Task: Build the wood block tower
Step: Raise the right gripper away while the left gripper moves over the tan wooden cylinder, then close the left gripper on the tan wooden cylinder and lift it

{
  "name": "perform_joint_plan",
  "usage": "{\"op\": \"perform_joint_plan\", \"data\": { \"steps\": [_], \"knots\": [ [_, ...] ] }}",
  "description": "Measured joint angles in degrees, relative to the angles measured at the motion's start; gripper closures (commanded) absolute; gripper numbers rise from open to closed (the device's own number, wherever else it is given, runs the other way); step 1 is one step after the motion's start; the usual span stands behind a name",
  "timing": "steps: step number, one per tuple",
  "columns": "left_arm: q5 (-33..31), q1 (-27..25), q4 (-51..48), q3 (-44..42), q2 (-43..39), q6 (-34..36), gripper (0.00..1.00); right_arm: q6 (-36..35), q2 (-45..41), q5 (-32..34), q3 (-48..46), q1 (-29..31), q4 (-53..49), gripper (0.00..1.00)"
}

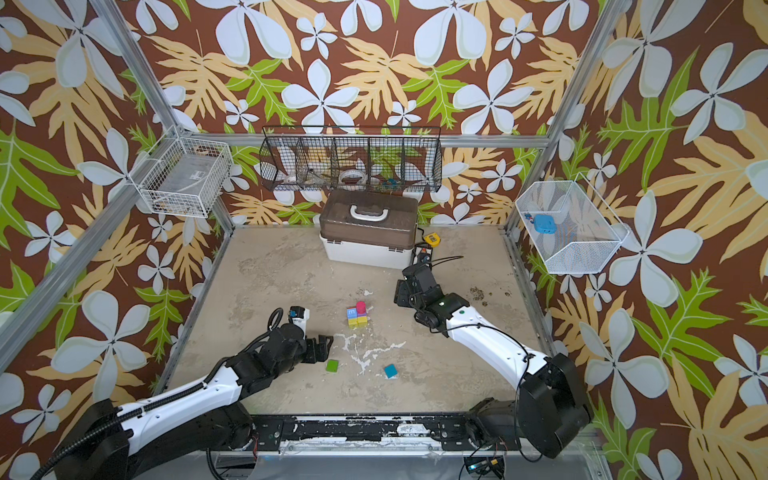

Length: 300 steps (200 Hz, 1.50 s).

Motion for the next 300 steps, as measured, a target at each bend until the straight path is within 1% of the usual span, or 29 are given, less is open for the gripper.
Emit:
{"op": "perform_joint_plan", "data": {
  "steps": [24, 41, 58, 90, 122, 145, 154, 183, 206, 255, 275, 289, 300],
  "knots": [
    [-0.6, 0.0, -0.9, -0.2, -0.1, 1.3, 0.17, 0.4, 2.1, 0.2, 0.5, 0.0, 0.2, 0.33],
    [-0.9, 0.0, -1.6, 0.6, 0.6, 2.1, 0.19, 0.4, 3.7, 0.3, 1.3, 0.0, 0.2, 0.33],
    [-0.9, 0.0, -1.6, 1.7, 2.2, 3.1, 0.22, 0.4, 4.7, 0.3, 1.9, 0.0, 0.2, 0.33],
    [-0.8, -0.6, -1.4, 2.9, 7.2, 4.7, 0.24, 0.4, 5.3, 0.4, 2.3, 0.0, 0.0, 0.33],
    [-1.6, -2.9, -1.5, 5.2, 12.7, 6.0, 0.25, 0.4, 5.4, 0.4, 2.6, 0.0, -0.1, 0.33],
    [-2.8, -4.2, -1.6, 6.8, 16.1, 6.2, 0.32, 0.4, 5.6, 0.3, 2.6, 0.0, -0.1, 0.33],
    [-3.1, -4.3, -1.7, 7.3, 17.0, 6.4, 0.33, 0.4, 5.6, 0.3, 2.6, 0.0, -0.2, 0.33],
    [-4.7, -4.4, -2.1, 7.6, 17.2, 6.3, 0.35, 0.4, 5.9, 0.3, 2.8, 0.0, -0.3, 0.33],
    [-5.1, -4.4, -1.9, 7.5, 16.9, 6.4, 0.40, 0.4, 6.2, 0.2, 3.0, 0.0, -0.3, 0.33],
    [-5.1, -4.4, -2.4, 8.7, 20.2, 6.4, 0.44, 0.4, 6.7, -0.2, 3.3, 0.0, -0.5, 0.33],
    [-5.1, -4.4, -2.5, 8.9, 20.6, 6.6, 0.47, 0.4, 6.7, -0.3, 3.3, 0.0, -0.5, 0.33],
    [-5.1, -4.4, -2.5, 9.0, 20.9, 7.0, 0.52, 0.4, 6.7, -0.3, 3.3, 0.0, -0.5, 0.33],
    [-5.1, -4.4, -2.5, 9.1, 21.0, 7.0, 0.52, 0.4, 6.7, -0.3, 3.3, 0.0, -0.5, 0.33]
  ]
}}
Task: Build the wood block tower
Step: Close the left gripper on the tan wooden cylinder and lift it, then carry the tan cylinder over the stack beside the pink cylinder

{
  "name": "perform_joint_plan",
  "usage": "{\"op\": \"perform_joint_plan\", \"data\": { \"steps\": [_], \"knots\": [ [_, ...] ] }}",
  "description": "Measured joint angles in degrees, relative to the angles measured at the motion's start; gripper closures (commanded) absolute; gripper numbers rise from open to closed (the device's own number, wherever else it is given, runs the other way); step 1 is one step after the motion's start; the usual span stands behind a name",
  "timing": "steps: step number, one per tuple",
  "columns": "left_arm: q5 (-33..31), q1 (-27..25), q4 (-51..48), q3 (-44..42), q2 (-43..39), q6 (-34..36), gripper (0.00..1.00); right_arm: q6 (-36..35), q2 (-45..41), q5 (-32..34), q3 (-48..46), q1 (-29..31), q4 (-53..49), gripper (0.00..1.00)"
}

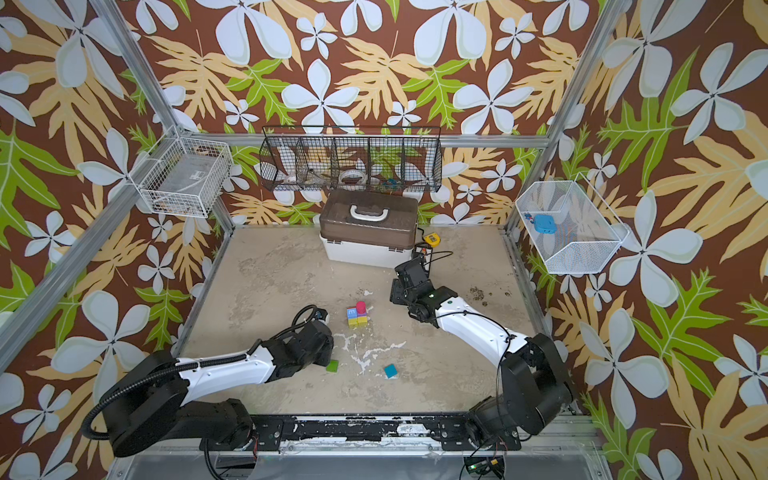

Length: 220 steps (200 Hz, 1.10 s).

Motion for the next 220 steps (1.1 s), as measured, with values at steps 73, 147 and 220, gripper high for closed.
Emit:
{"op": "perform_joint_plan", "data": {
  "steps": [73, 147, 220],
  "knots": [
    [0.0, 0.0, -0.5, 0.7, 1.6, 0.4, 0.62, 0.0, 0.3, -0.4, 0.3, 0.0, -0.4, 0.33],
    [0.0, 0.0, -0.7, 1.6, 1.5, 0.4, 0.85, 0.0, 0.3, -0.4, 0.4, 0.0, -0.4, 0.33],
    [-0.3, 0.0, -6.5, 13.6, -3.6, 2.3, 1.00, 0.0, -1.7, -0.3, -0.5, -2.0, -0.6, 0.34]
  ]
}}
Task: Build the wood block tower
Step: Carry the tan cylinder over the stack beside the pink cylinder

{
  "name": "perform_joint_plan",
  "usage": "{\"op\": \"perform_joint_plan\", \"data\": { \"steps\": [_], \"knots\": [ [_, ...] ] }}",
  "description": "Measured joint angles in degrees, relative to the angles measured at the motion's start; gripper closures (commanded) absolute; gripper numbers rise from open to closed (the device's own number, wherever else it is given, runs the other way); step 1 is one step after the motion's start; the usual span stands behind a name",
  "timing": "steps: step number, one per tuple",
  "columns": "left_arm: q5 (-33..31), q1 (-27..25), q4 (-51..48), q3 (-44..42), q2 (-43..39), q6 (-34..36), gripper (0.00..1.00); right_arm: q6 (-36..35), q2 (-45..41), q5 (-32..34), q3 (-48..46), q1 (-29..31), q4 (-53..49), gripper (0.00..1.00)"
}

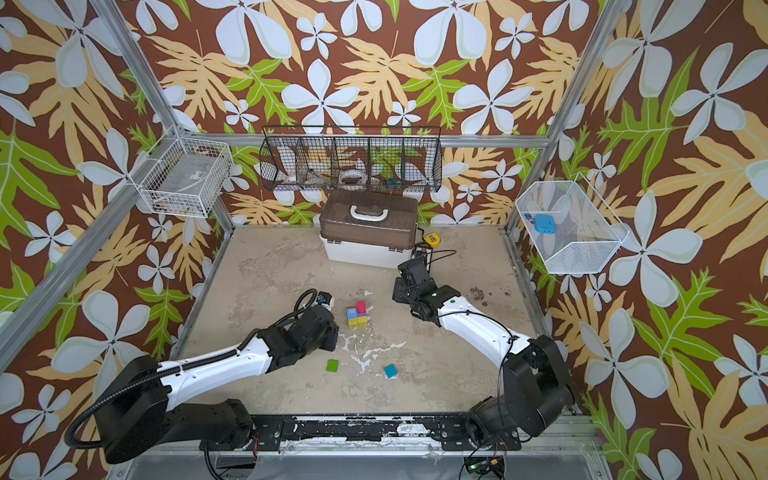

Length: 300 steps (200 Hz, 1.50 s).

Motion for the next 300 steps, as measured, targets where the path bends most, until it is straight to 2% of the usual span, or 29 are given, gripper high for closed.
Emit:
{"op": "perform_joint_plan", "data": {
  "steps": [13, 37, 90, 106, 132, 168, 204, 238, 300],
  "knots": [
    [0.1, 0.0, -1.1, 4.4, -0.4, 2.7, 1.00, 0.2, -1.3, 0.0, -1.0, -0.7, 0.0, 0.34],
    [1.0, 0.0, -1.6, 10.4, -0.8, 12.5, 1.00, 0.3, -3.5, 0.6, -2.4, -1.2, 0.2, 0.33],
    [6.8, 1.1, -2.4, 12.2, 0.0, 38.4, 1.00, 0.4, -6.3, 1.0, -3.7, -1.8, 0.9, 0.32],
    [11.0, 3.5, -3.7, 13.2, 1.4, 45.5, 1.00, 0.4, -6.7, 1.0, -4.0, -2.0, 0.9, 0.31],
    [19.9, 10.8, -5.2, 17.2, 4.6, 53.3, 1.00, 0.5, -6.5, 1.0, -4.0, -2.4, 0.9, 0.31],
    [28.7, 12.1, -9.4, 20.0, 10.8, 64.5, 1.00, 0.6, -4.2, 0.3, -3.7, -2.5, 1.1, 0.31],
    [35.2, 15.4, -11.7, 19.2, 14.2, 70.5, 1.00, 0.6, -2.8, -0.5, -3.0, -2.6, 1.2, 0.32],
    [37.8, 16.0, -12.7, 16.9, 15.9, 74.7, 1.00, 0.9, -2.1, -1.0, -2.8, -2.6, 1.2, 0.32],
    [40.8, 16.5, -13.4, 21.0, 21.3, 76.3, 1.00, 1.5, -1.7, -1.8, -2.8, -2.6, 1.3, 0.31]
  ]
}}
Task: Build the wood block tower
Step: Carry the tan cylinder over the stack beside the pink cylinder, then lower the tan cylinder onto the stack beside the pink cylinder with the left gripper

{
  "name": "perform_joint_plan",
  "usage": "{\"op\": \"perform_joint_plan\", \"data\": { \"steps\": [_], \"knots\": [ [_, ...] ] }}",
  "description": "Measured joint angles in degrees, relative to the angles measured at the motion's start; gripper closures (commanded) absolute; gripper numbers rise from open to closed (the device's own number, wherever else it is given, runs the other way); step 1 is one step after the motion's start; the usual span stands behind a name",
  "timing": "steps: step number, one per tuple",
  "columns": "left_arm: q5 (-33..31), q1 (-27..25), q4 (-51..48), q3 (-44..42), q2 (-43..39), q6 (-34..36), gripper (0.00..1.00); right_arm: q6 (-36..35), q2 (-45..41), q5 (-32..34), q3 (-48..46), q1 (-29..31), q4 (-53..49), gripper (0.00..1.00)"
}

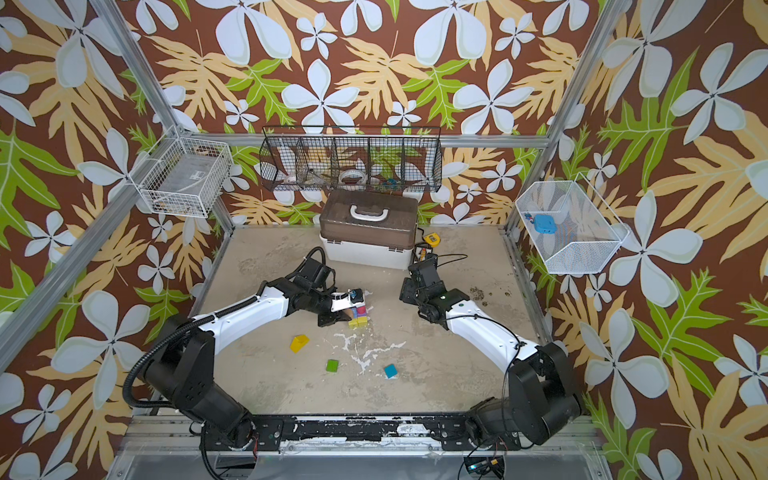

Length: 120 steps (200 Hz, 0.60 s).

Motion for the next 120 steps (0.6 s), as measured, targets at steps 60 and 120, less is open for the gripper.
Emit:
{"op": "perform_joint_plan", "data": {
  "steps": [60, 120],
  "knots": [
    [-0.3, 0.6, -0.6, 2.8, 4.3, -0.1, 1.00, 0.1, 1.3, -0.2, 0.1, 0.0, 0.0, 0.32],
    [-0.9, 1.4, -0.5, 4.3, 5.7, -1.0, 1.00, 0.1, 1.5, -0.3, 0.4, 0.0, 0.0, 0.32]
  ]
}}
